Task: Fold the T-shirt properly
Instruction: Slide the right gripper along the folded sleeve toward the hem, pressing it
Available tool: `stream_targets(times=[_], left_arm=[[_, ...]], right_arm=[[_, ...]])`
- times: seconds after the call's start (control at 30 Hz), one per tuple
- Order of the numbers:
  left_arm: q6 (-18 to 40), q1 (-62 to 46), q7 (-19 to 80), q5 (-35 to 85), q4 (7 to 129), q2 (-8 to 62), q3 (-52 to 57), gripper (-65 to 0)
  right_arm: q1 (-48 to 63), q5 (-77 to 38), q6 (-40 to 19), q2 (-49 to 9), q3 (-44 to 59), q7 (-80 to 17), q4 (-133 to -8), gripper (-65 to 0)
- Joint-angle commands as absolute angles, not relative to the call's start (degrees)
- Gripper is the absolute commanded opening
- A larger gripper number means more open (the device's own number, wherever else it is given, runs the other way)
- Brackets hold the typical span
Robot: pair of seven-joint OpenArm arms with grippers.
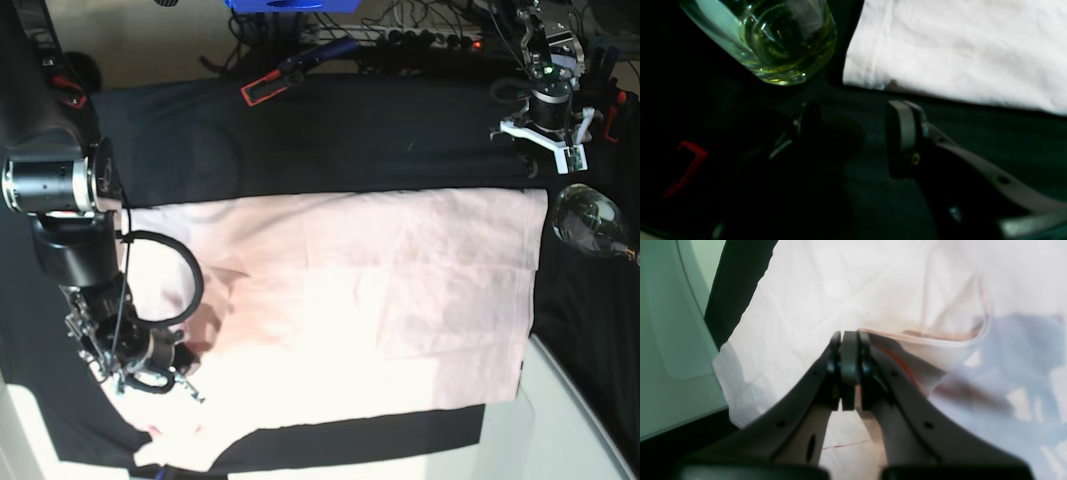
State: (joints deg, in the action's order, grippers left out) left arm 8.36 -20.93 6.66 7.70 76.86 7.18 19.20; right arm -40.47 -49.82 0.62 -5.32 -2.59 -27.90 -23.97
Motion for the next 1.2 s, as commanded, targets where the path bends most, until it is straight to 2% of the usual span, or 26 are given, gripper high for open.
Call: stream_targets(times=[0.0,0.6,1.17], left_arm=[[8.0,-20.8,5.4,8.0,77.6,8.0,19.6,-34.9],[8.0,-20.9,5.4,8.0,77.6,8.0,19.6,-34.9],[8.0,-20.9,5.4,8.0,77.6,8.0,19.6,-34.9]], right_arm=[[-42.2,-50.6,0.1,-5.8,-2.3,-26.9,-24.7,-64.9],[-42.1,-50.6,0.1,-3.7,-2.8,-27.2,-24.7,-64.6],[-40.9,-50.6,0.0,-2.8,-2.7,-32.5,-24.8,-64.7]])
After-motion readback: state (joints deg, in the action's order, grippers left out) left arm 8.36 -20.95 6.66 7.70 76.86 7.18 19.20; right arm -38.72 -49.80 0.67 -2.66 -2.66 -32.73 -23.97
